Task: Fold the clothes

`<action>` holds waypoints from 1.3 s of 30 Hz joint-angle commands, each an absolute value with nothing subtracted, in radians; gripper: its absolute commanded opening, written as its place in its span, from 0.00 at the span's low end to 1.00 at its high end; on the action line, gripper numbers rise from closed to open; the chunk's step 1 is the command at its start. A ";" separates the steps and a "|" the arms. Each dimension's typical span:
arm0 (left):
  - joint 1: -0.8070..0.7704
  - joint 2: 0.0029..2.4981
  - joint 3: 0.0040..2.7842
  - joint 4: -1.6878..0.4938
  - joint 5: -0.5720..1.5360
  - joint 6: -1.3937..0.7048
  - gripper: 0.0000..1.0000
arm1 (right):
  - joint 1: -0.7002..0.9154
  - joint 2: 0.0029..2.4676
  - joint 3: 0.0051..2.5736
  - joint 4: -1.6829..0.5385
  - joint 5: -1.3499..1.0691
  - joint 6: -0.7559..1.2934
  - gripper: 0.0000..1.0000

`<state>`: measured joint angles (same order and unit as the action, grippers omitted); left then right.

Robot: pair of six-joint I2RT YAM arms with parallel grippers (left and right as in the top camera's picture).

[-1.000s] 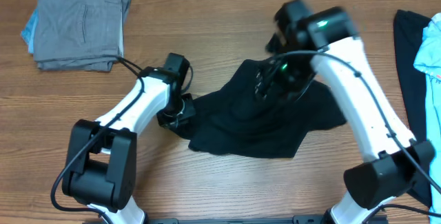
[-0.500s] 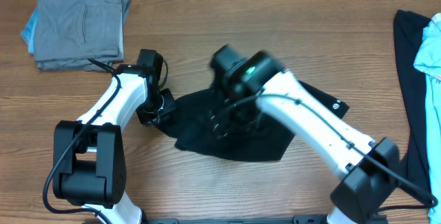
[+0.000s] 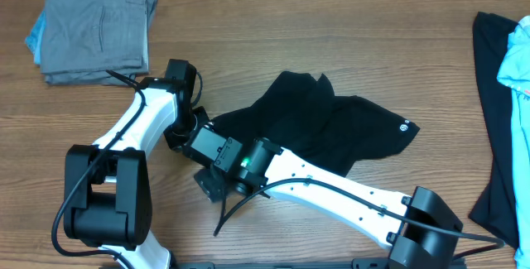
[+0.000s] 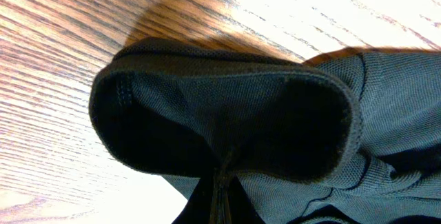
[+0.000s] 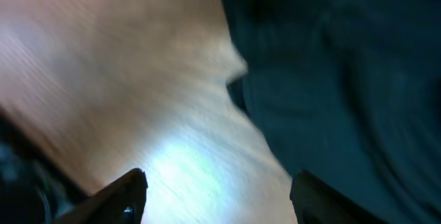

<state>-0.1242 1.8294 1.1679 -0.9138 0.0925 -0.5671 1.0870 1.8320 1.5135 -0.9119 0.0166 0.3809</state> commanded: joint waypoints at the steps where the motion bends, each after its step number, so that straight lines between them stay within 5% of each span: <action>1: -0.118 1.838 1.189 -0.924 0.078 -0.565 0.04 | 1.083 1.827 1.460 -0.818 0.073 0.458 0.75; 13: -0.116 1.838 1.189 -0.941 0.109 -0.565 0.04 | 1.059 1.916 1.391 -0.711 0.058 0.488 0.75; 26: -0.116 1.838 1.189 -0.956 0.131 -0.564 0.04 | 1.060 2.008 1.391 -0.708 -0.001 0.594 0.58; 39: -0.116 1.838 1.189 -0.963 0.131 -0.561 0.04 | 1.059 2.069 1.391 -0.665 -0.030 0.738 0.67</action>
